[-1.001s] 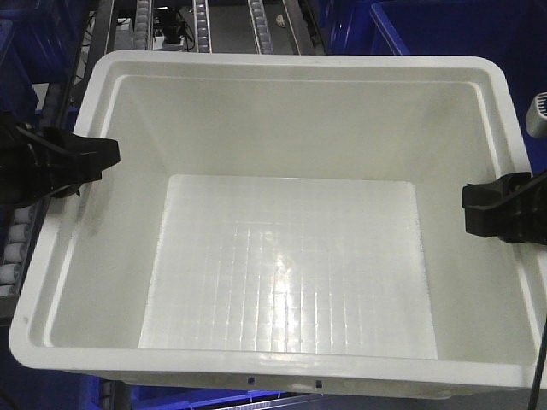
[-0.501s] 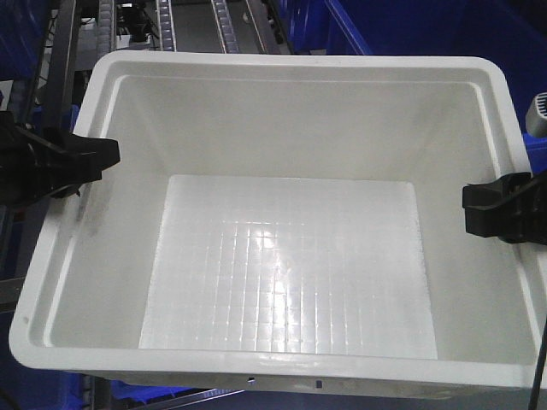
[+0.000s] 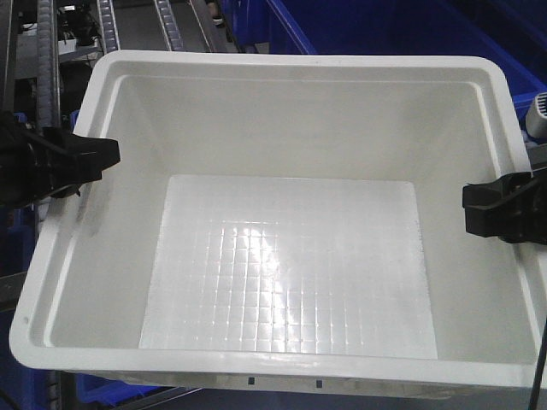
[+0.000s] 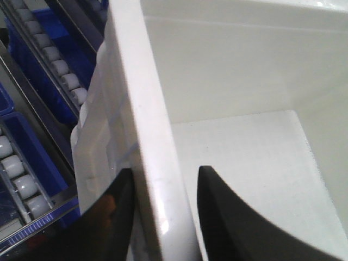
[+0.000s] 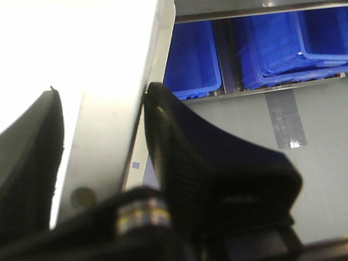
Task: Move bin from left to right shelf
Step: 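Hold the tote with both grippers while the base turns away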
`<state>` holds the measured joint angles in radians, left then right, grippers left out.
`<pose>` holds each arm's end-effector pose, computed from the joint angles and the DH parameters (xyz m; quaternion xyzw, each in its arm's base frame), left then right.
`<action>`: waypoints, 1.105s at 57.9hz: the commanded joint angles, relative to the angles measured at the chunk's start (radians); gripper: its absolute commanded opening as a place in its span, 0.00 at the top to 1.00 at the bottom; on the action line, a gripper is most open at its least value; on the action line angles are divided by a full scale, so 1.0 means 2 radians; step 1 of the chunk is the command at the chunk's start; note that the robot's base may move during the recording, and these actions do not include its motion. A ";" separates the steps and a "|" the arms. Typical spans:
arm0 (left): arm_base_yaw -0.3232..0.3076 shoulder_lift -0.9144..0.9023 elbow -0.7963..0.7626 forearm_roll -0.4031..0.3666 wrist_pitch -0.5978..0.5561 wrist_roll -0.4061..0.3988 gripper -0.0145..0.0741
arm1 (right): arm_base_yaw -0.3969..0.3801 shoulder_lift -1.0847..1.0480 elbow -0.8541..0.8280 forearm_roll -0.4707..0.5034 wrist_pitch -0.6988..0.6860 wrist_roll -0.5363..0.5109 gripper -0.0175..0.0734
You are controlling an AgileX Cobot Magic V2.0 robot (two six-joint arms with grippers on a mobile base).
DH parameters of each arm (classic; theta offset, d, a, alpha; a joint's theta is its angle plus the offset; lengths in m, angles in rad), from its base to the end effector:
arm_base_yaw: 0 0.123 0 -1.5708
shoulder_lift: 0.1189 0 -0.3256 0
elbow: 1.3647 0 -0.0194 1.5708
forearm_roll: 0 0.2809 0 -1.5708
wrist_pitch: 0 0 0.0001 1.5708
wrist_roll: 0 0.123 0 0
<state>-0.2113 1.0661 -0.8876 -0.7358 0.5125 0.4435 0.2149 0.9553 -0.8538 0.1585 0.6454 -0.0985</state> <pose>0.2473 -0.0945 0.3640 0.0805 0.8451 -0.2496 0.4658 0.2155 0.0590 0.3501 -0.1043 0.8898 0.0960 0.4337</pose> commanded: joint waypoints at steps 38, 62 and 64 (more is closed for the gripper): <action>-0.009 -0.018 -0.022 -0.054 0.009 0.012 0.84 | 0.002 -0.009 -0.022 0.036 -0.078 0.005 0.81; -0.009 -0.018 -0.022 -0.054 0.009 0.012 0.84 | 0.002 -0.009 -0.022 0.036 -0.078 0.005 0.81; -0.009 -0.018 -0.022 -0.054 0.009 0.012 0.84 | 0.002 -0.009 -0.022 0.036 -0.078 0.005 0.81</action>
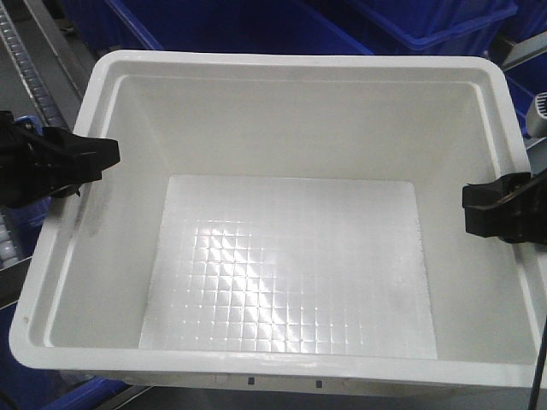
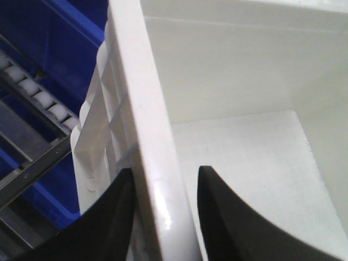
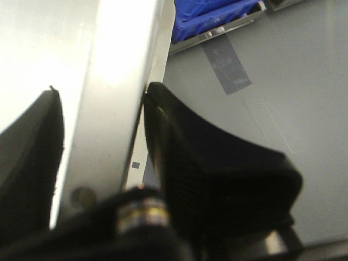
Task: Move bin from left to right shelf
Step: 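Hold the tote with both grippers while the base turns away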
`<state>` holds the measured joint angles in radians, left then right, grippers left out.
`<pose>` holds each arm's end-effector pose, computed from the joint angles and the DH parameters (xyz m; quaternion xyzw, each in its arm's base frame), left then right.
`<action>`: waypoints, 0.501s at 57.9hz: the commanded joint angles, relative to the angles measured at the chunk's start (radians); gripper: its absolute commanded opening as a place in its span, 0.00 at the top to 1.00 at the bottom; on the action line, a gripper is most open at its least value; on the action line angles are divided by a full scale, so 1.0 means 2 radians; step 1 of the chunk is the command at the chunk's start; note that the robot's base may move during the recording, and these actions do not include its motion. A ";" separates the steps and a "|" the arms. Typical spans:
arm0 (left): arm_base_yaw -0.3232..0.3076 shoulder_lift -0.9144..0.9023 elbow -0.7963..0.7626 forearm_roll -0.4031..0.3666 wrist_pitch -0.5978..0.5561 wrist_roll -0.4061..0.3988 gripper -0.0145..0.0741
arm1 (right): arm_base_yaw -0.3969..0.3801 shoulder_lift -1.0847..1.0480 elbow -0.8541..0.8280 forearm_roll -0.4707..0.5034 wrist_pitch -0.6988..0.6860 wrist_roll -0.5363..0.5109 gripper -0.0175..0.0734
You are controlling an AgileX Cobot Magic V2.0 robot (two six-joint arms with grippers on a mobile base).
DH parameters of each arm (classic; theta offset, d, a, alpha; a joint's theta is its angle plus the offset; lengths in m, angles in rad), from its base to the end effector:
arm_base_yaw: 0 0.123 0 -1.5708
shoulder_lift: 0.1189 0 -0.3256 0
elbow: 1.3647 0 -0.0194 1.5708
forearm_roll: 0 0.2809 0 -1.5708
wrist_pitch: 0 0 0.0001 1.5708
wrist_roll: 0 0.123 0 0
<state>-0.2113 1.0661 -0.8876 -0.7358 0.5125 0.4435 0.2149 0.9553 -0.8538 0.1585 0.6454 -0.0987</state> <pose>0.2473 -0.0945 0.3640 0.0805 0.8451 -0.2496 0.4658 0.2155 0.0590 0.3501 -0.1044 0.8898 0.0959 0.4337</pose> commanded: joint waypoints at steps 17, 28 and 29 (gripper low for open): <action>-0.009 -0.018 -0.022 -0.054 0.009 0.012 0.84 | 0.002 -0.009 -0.022 0.036 -0.078 0.005 0.81; -0.009 -0.018 -0.022 -0.054 0.009 0.012 0.84 | 0.002 -0.009 -0.022 0.036 -0.078 0.005 0.81; -0.009 -0.018 -0.022 -0.054 0.009 0.012 0.84 | 0.002 -0.009 -0.022 0.036 -0.078 0.005 0.81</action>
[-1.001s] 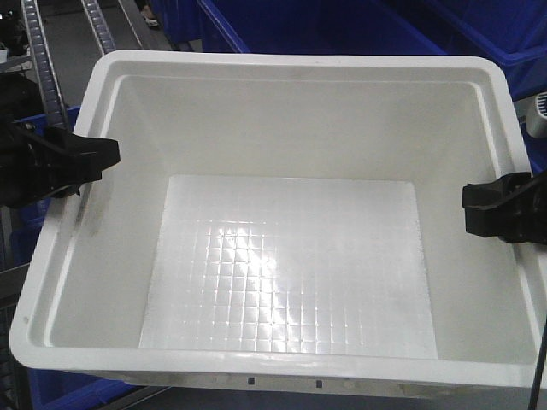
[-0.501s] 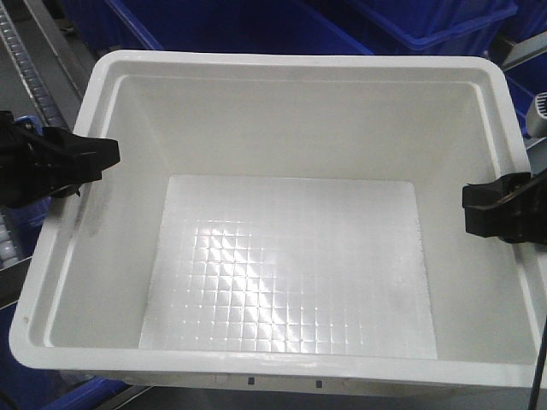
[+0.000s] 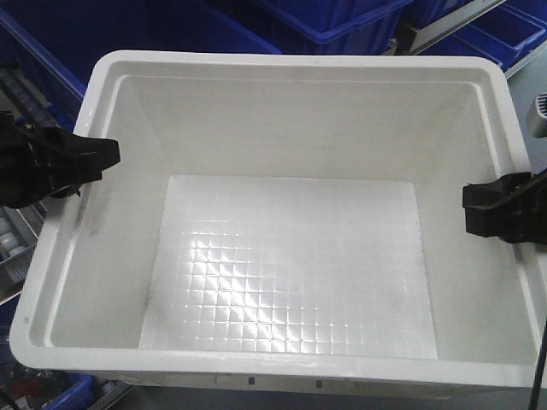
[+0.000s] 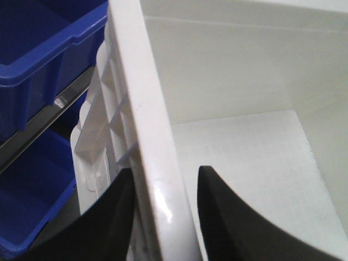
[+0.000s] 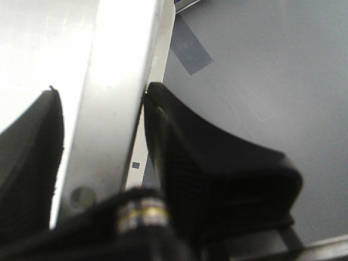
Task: Move bin from left to right shelf
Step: 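Hold the tote with both grippers while the base turns away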
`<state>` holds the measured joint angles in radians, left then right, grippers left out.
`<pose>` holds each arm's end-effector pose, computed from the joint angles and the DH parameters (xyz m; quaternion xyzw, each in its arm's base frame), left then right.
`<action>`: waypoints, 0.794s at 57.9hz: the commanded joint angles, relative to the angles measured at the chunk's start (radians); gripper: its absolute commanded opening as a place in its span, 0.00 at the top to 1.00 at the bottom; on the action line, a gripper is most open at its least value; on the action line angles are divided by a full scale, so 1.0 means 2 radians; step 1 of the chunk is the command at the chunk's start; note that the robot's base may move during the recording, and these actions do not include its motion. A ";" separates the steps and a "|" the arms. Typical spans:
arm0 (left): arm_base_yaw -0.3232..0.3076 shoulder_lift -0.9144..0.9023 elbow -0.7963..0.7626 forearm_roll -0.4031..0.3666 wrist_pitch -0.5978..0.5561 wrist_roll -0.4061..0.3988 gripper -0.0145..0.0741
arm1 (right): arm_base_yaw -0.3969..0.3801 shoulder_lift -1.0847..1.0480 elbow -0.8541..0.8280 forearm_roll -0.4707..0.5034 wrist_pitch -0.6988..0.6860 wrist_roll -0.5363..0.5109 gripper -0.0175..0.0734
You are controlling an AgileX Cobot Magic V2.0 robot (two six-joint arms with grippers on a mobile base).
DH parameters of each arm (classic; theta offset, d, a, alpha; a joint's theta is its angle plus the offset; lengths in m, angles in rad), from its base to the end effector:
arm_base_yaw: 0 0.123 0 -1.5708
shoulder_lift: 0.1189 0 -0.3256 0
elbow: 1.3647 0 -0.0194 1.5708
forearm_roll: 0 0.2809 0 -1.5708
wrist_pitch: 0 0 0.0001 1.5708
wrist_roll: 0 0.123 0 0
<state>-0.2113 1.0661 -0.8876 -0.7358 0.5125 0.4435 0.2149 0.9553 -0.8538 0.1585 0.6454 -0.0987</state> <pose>0.2473 -0.0945 0.3640 0.0805 0.8451 -0.2496 0.4658 0.2155 0.0590 0.3501 -0.1044 0.8898 0.0959 0.4337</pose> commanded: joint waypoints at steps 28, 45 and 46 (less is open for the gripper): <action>-0.009 -0.018 -0.022 -0.054 0.009 0.012 0.84 | 0.002 -0.009 -0.022 0.036 -0.077 0.005 0.81; -0.009 -0.018 -0.022 -0.054 0.009 0.012 0.84 | 0.002 -0.009 -0.022 0.036 -0.077 0.005 0.81; -0.009 -0.018 -0.022 -0.054 0.009 0.012 0.84 | 0.002 -0.009 -0.022 0.036 -0.077 0.005 0.81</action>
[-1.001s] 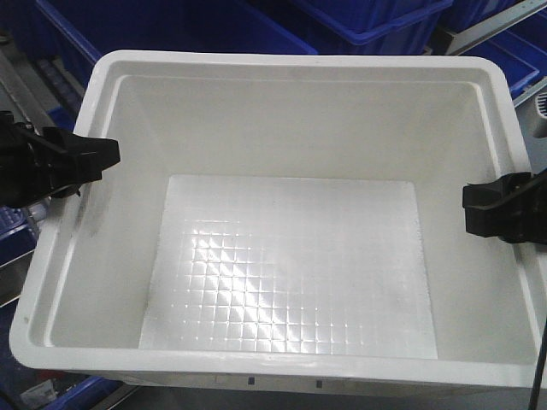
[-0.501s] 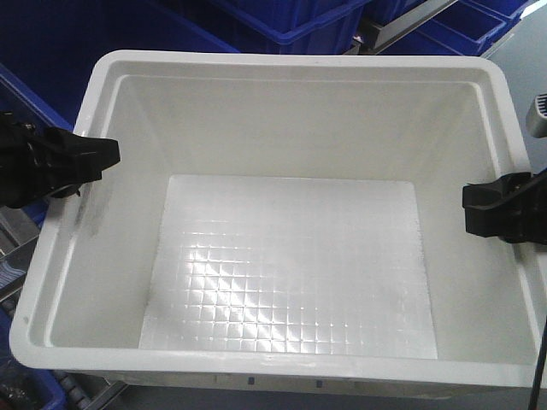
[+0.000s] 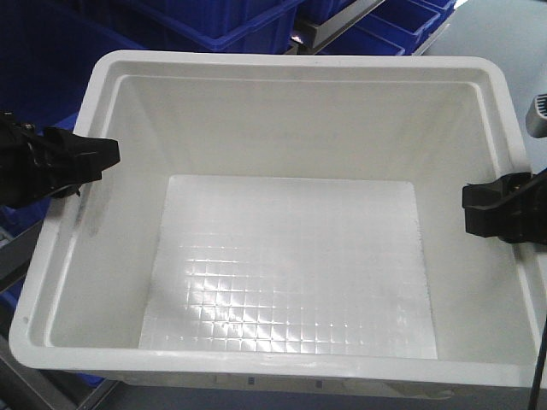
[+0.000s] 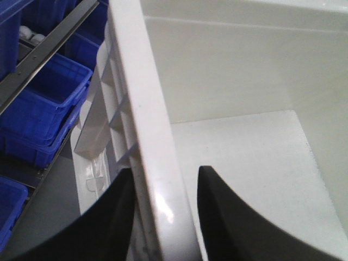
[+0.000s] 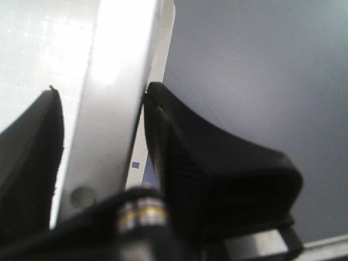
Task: Move bin from left to right shelf
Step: 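Hold the tote with both grippers while the base turns away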
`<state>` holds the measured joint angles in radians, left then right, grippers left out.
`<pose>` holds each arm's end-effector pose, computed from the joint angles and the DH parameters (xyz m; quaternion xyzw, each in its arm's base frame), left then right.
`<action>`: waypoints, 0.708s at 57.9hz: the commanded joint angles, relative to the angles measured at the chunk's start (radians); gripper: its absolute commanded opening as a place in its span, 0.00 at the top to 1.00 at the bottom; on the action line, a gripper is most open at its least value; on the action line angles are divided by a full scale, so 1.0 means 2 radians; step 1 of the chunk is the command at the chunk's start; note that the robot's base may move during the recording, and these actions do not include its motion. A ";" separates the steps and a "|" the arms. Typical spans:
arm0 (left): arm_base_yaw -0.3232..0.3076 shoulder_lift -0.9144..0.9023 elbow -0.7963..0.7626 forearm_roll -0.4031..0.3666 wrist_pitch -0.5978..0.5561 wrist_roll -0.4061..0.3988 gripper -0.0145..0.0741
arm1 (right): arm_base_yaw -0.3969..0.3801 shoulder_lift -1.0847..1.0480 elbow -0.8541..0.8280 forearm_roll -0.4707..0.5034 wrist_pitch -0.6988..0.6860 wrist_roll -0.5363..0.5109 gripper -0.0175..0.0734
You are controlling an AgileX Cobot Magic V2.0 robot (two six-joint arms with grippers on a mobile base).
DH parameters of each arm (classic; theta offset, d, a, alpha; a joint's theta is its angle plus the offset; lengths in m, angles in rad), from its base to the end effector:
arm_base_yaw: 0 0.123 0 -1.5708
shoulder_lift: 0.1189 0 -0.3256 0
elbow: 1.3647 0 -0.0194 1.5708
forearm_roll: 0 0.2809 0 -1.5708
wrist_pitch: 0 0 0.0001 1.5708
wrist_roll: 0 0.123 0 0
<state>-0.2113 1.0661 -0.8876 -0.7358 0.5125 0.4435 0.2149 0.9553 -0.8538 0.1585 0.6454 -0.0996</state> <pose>0.2473 -0.0945 0.3640 0.0805 0.8451 -0.2496 0.4658 0.2155 0.0590 0.3501 -0.1048 0.8898 0.0957 0.4338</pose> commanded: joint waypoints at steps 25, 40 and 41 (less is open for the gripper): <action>-0.009 -0.018 -0.022 -0.054 0.009 0.012 0.84 | 0.002 -0.009 -0.022 0.036 -0.077 0.006 0.81; -0.009 -0.018 -0.022 -0.054 0.009 0.012 0.84 | 0.002 -0.009 -0.022 0.036 -0.077 0.006 0.81; -0.009 -0.018 -0.022 -0.054 0.009 0.012 0.84 | 0.002 -0.009 -0.022 0.036 -0.077 0.006 0.81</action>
<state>-0.2113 1.0661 -0.8876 -0.7358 0.5125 0.4435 0.2149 0.9553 -0.8538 0.1585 0.6454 -0.0996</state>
